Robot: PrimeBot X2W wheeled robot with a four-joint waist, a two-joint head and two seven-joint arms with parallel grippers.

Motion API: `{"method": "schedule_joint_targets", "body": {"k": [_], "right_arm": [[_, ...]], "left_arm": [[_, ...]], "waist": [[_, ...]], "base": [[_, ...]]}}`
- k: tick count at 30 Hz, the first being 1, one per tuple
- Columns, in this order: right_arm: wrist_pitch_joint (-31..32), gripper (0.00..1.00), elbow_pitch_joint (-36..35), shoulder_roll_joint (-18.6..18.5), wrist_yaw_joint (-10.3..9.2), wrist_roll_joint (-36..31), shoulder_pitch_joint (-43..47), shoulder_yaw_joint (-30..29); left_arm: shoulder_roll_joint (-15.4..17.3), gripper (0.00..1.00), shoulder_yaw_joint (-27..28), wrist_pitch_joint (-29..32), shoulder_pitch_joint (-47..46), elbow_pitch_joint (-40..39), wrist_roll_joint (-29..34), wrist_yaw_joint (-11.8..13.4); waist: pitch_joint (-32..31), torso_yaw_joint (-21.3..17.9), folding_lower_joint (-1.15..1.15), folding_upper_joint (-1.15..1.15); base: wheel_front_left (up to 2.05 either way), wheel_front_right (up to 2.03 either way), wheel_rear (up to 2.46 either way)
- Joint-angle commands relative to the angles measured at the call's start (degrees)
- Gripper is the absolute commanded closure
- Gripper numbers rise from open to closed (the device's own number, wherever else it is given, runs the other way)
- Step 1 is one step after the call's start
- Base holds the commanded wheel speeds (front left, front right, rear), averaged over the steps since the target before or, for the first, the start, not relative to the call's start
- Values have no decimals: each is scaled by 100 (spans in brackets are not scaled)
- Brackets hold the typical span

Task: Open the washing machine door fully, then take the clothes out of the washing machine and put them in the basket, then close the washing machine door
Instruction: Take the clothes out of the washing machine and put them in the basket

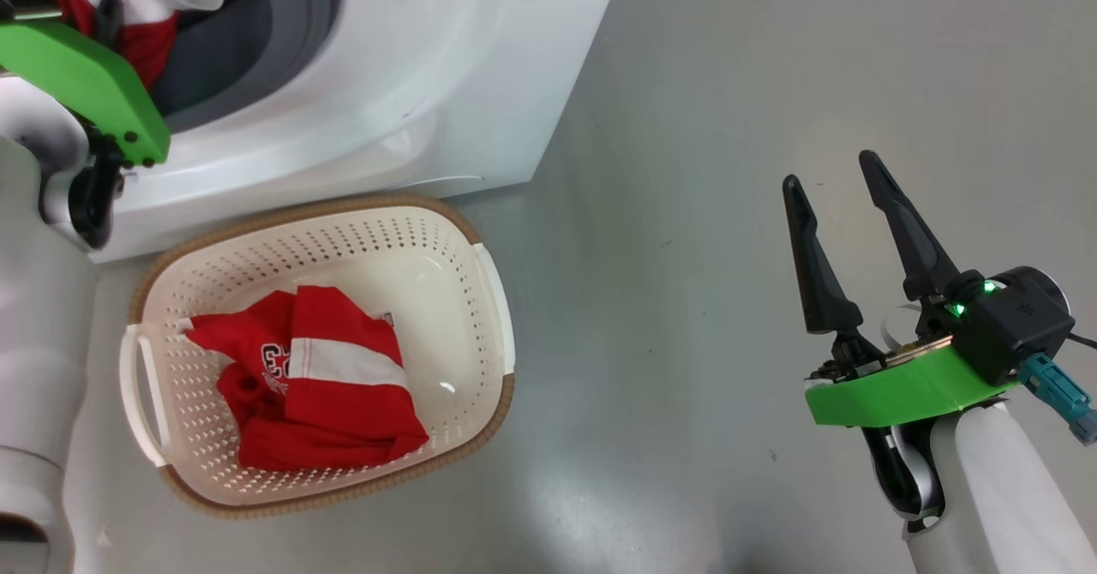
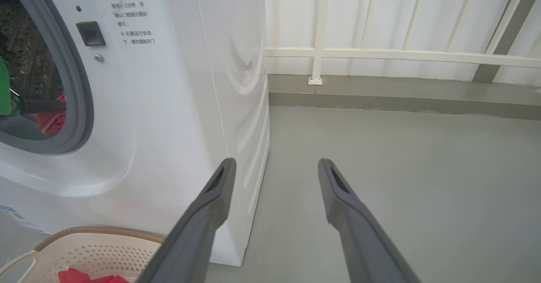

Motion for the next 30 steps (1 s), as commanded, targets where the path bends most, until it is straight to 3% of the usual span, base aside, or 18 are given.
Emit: {"method": "schedule_joint_targets", "body": {"k": [1, 11, 20, 25, 30], "right_arm": [[-36, 0, -105, -19, 28, 27, 8, 96], [-36, 0, -60, -19, 28, -8, 4, -25], [-36, 0, 4, -19, 28, -22, 64, -105], [-36, 0, 114, -19, 28, -12, 160, -156], [-36, 0, 162, -19, 28, -11, 265, -199]], "left_arm": [[276, 100, 86, -119, -108, -111, -11, 14], [223, 100, 296, -1119, 283, -203, -241, 23], [88, 100, 265, -1560, 844, -578, -197, 25], [-18, 100, 278, -1623, 1354, -1129, -109, 73], [-90, 100, 526, -1629, 2152, -2351, 127, 233]], "waist": [[-39, 43, 0, 0], [-231, 277, 0, 0], [-465, 544, 0, 0], [-730, 741, 0, 0], [-1020, 899, 0, 0]], "base": [[0, 0, 0], [0, 0, 0], [0, 0, 0], [0, 0, 0], [0, 0, 0]]}}
